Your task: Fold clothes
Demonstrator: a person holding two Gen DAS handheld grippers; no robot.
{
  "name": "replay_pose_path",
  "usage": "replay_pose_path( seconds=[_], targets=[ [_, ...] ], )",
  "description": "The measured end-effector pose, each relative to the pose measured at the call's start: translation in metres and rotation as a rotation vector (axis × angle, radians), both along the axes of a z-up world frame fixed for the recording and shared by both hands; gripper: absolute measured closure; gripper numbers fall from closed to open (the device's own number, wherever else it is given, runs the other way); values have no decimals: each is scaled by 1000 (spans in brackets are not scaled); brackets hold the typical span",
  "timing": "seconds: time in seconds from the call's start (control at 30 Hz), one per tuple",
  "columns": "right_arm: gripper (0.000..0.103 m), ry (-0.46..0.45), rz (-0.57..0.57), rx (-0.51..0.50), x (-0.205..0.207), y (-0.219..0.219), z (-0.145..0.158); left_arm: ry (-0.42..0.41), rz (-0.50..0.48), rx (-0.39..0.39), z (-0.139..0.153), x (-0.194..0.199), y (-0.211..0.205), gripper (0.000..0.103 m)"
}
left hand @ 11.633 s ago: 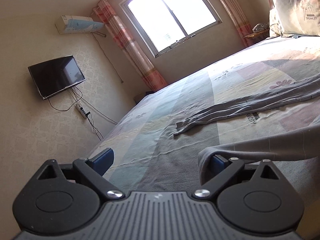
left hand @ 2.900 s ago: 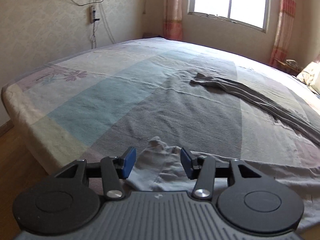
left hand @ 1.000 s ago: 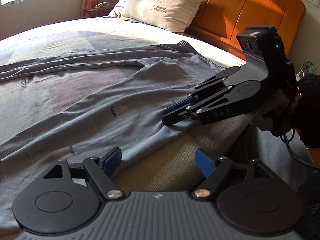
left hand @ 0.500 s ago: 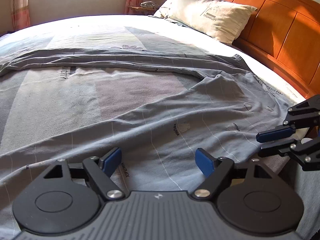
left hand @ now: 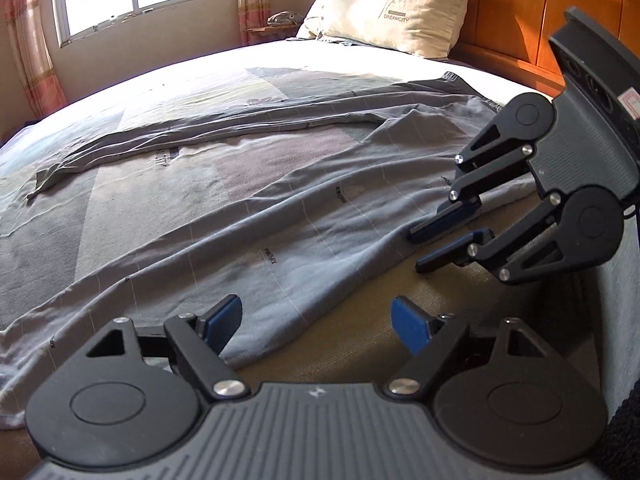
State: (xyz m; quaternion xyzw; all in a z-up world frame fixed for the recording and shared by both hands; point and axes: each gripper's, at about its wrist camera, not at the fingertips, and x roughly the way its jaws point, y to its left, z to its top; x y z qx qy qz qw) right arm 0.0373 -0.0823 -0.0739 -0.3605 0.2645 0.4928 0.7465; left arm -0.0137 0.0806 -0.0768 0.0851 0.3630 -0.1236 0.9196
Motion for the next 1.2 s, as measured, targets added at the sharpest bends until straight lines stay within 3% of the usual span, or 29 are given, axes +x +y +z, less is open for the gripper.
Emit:
replay_pose_path(
  seconds=[0.23, 0.37, 0.53, 0.63, 0.87, 1.03, 1.1, 1.2],
  targets=[
    [85, 54, 24, 21, 21, 2, -2, -4, 30, -16, -1, -6, 1, 18],
    [101, 57, -2, -5, 19, 7, 1, -10, 35, -8, 0, -8, 2, 18],
    [102, 240, 37, -4, 8, 0, 16, -22, 27, -7, 4, -11, 4, 17],
    [100, 280, 20, -13, -2, -8, 19, -23, 35, 0, 3, -6, 7, 16],
    [94, 174, -201, 30, -4, -50, 29, -13, 112, 84, -6, 21, 20, 16],
    [93, 106, -462, 75, 24, -74, 20, -5, 172, 146, -13, 42, 31, 16],
    [82, 103, -584, 115, 39, -78, 13, -2, 198, 164, -15, 49, 35, 16],
    [80, 158, -672, 153, 37, -94, 7, 64, 271, 30, -18, 30, 52, 12]
  ],
)
